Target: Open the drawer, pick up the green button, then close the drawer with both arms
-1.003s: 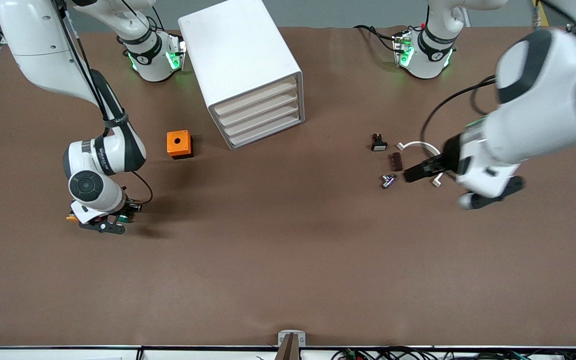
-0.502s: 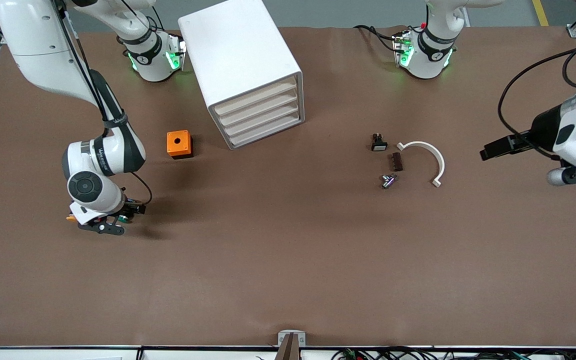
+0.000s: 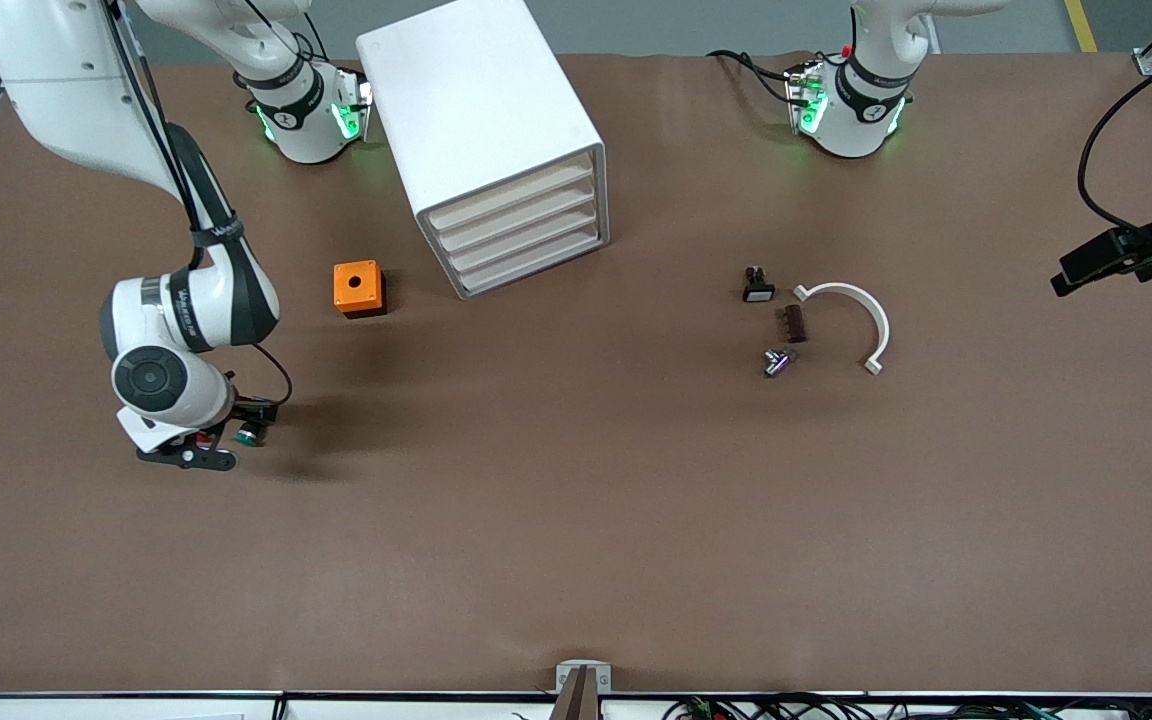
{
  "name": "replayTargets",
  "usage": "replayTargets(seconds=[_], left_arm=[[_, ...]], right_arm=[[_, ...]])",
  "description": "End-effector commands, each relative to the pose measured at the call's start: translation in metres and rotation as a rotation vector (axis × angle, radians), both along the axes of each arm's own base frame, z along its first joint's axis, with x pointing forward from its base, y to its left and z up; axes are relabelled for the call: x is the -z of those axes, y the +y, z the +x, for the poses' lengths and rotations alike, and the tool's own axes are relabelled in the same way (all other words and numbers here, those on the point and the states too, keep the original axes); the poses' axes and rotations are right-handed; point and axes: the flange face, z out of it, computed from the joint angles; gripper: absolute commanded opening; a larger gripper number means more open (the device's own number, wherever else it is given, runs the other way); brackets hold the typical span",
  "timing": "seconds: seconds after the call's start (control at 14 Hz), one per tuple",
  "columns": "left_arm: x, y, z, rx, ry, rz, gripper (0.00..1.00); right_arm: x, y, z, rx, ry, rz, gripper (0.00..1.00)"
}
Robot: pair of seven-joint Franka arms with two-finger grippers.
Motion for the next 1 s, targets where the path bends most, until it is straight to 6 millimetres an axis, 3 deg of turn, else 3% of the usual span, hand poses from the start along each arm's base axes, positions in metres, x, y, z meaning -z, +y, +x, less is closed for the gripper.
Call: replayTargets(seconds=[0.0, 0.22, 0.5, 0.79, 0.93], left_arm=[[-0.023, -0.005, -0.006, 0.023, -0.052, 0.027, 1.00], [-0.044, -0.009, -0.013, 0.076, -0.034, 0.028, 1.00], [-0.047, -0.013, -0.014, 0.098, -0.022, 0.025, 1.00], [-0.046, -0.022, -0.013, 0.121, -0.021, 0.023, 1.00], [-0.047, -0.023, -0.014, 0.120, -0.018, 0.023, 1.00]], right_arm=[[-0.063, 0.021, -0.013, -0.029, 0.010, 0.021, 1.00], [-0.144, 0.030, -0.019, 0.026, 0.055, 0.115, 1.00], [-0.254, 0.023, -0.031, 0.027, 0.054, 0.196, 1.00], [-0.317, -0.027, -0.038, -0.050, 0.065, 0.232, 1.00], [-0.331, -0.057, -0.040, -0.070, 0.060, 0.264, 1.00]])
